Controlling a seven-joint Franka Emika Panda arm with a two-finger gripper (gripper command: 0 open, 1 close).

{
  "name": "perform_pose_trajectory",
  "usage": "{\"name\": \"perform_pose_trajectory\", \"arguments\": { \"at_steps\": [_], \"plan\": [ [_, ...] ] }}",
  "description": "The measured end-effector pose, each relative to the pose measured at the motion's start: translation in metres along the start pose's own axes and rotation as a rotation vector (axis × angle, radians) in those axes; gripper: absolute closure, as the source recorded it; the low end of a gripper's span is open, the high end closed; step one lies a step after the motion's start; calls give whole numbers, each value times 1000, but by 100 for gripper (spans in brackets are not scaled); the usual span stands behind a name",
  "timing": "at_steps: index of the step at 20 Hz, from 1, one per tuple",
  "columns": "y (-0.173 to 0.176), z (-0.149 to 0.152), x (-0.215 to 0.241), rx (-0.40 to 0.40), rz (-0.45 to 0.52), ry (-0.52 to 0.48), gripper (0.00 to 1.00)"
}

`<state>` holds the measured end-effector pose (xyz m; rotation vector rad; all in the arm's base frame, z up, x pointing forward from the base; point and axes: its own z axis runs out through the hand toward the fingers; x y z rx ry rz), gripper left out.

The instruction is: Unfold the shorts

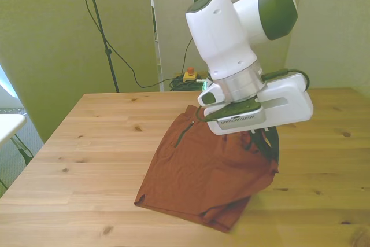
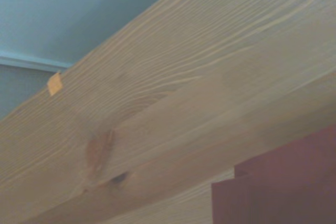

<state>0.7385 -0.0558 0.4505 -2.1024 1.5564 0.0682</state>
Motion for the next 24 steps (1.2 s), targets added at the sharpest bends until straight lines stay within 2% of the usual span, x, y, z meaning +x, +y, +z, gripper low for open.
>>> {"name": "perform_pose_trajectory", "arguments": {
  "at_steps": [17, 18, 24],
  "plan": [
    [-54, 74, -65, -12, -62, -110, 100],
    [-55, 79, -66, -15, -65, -116, 0],
    [-63, 102, -81, -19, -99, -144, 0]
  ]
}}
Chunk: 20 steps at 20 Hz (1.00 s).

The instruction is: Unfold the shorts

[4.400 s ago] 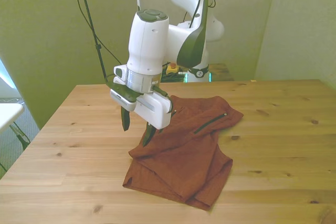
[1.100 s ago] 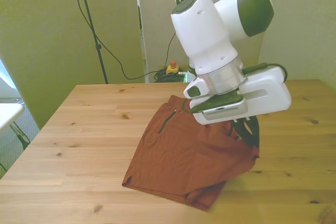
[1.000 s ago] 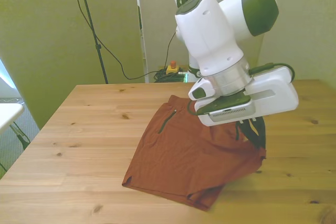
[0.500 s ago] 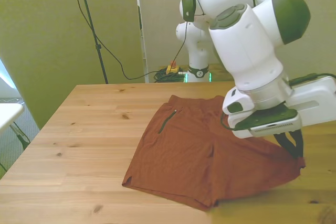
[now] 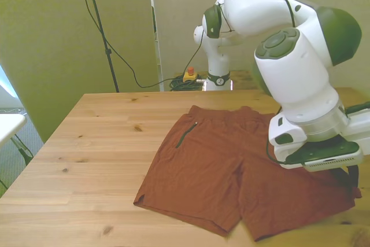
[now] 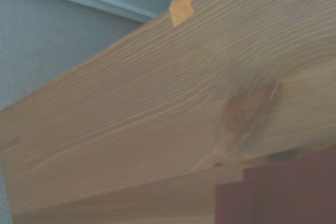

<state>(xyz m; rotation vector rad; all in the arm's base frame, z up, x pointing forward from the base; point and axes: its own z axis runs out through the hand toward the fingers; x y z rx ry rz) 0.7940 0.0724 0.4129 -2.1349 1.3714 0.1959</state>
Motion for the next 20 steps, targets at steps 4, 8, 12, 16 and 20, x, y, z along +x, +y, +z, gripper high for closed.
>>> {"name": "perform_pose_trajectory", "arguments": {
  "at_steps": [4, 8, 12, 16, 20],
  "plan": [
    [-2, -3, -3, 3, -6, -1, 0],
    [2, -9, 3, -39, -20, 93, 0],
    [21, -35, 12, -124, -43, 282, 0],
    [51, -79, 15, -252, -75, 460, 0],
    [76, -107, -9, -354, -190, 561, 0]
  ]
}}
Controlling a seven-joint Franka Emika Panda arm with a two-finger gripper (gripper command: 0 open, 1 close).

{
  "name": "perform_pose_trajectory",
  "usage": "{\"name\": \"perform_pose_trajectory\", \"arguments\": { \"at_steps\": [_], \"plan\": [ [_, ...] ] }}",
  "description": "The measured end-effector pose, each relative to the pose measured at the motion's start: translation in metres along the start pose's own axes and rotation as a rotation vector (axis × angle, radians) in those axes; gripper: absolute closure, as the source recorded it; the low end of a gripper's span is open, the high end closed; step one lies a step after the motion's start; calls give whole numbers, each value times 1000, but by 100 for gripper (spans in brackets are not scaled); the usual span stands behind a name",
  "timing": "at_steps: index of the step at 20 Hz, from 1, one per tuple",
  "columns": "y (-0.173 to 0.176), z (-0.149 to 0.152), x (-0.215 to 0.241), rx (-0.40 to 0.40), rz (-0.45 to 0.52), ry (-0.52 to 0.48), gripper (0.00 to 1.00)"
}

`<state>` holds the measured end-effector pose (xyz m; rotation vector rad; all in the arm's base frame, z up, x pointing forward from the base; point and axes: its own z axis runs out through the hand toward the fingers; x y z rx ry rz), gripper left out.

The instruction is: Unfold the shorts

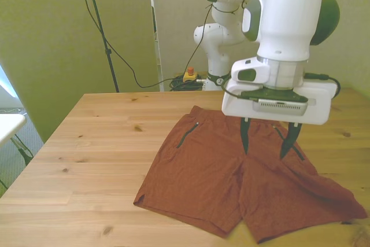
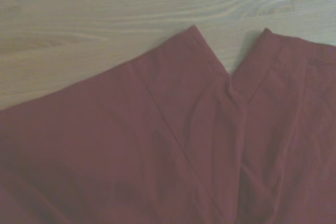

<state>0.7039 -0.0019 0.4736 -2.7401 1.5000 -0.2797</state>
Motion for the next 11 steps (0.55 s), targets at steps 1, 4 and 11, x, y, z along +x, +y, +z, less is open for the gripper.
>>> {"name": "perform_pose_trajectory", "arguments": {
  "at_steps": [1, 4, 11],
  "plan": [
    [7, -8, -6, 6, -29, -3, 0],
    [30, -32, -26, 46, -103, -25, 0],
    [105, -81, -78, 113, -164, -76, 0]
  ]
}}
